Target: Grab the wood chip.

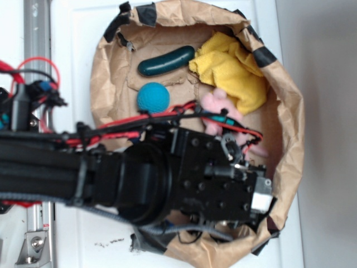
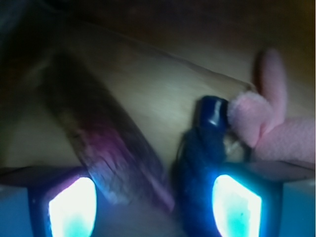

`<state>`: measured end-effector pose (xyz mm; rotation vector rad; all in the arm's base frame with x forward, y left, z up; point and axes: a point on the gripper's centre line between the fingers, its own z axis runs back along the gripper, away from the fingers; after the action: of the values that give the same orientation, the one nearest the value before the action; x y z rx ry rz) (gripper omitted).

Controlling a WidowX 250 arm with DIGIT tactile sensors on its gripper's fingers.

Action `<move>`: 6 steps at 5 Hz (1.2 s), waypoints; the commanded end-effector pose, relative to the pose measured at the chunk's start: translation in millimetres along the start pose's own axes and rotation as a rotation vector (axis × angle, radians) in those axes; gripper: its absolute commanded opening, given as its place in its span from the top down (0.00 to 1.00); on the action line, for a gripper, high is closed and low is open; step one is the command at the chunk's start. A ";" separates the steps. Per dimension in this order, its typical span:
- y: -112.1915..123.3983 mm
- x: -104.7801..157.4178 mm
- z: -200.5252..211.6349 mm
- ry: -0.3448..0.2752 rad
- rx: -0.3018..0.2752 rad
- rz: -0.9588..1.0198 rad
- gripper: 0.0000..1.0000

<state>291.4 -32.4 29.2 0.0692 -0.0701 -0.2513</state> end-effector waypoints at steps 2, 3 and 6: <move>9.3 3.5 52.3 -0.176 -0.135 -0.190 0.00; -16.6 19.3 47.9 -0.204 -0.098 -0.318 0.00; -49.2 31.4 7.0 -0.313 -0.188 -0.644 0.00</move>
<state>308.8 -87.0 25.4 -0.1620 -0.2746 -0.8489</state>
